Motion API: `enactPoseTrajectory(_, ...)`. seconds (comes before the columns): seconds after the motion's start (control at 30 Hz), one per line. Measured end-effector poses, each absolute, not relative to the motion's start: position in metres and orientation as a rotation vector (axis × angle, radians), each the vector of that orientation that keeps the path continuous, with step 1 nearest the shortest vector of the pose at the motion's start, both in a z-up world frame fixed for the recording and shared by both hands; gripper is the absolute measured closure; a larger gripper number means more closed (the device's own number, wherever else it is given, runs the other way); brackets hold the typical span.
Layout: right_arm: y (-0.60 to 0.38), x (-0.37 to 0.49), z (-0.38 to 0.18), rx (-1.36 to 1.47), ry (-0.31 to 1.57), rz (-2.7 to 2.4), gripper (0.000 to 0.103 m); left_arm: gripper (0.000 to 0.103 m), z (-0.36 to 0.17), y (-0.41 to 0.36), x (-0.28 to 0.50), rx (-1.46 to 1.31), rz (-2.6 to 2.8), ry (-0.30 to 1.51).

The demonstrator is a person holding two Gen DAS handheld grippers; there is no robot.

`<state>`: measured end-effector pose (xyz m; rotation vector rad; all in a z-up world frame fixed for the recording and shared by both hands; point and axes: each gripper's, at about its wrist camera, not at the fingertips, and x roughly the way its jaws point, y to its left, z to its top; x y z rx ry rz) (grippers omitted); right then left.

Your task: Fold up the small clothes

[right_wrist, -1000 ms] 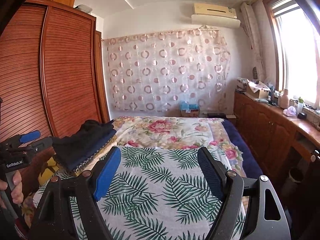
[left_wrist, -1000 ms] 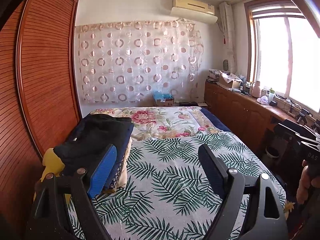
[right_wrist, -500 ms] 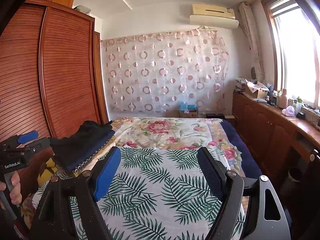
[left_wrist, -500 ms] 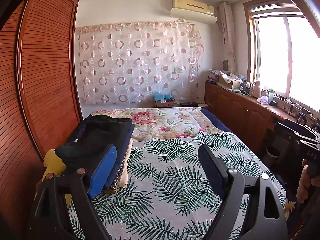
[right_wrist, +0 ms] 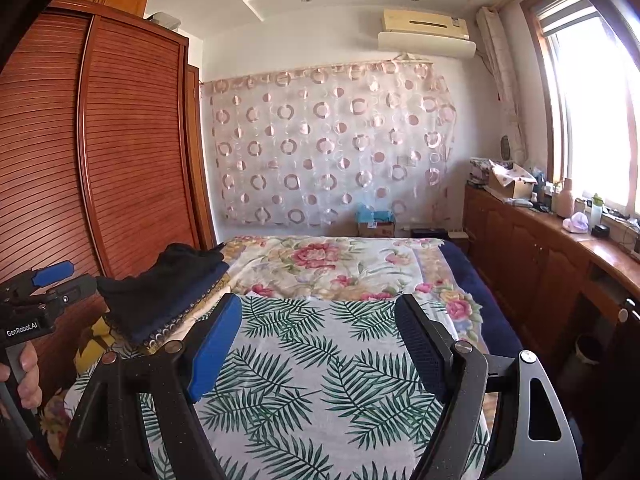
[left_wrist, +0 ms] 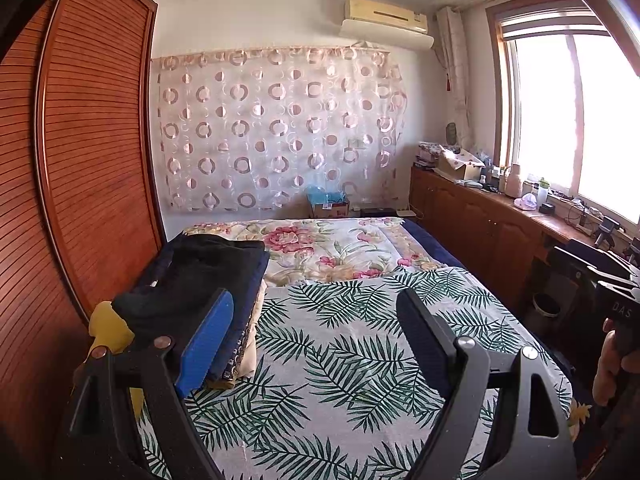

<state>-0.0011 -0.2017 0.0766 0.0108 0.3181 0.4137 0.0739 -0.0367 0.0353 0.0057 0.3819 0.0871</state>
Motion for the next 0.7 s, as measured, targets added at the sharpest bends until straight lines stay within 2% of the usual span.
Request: enactPoseTrajectory(0.7, -0.2056, 0.0016, 0.0744, 0.015, 0.309, 0.420, 0.023, 0.019, 0.0346, -0.0368, 0.0746, 0.008, 0.087, 0.378)
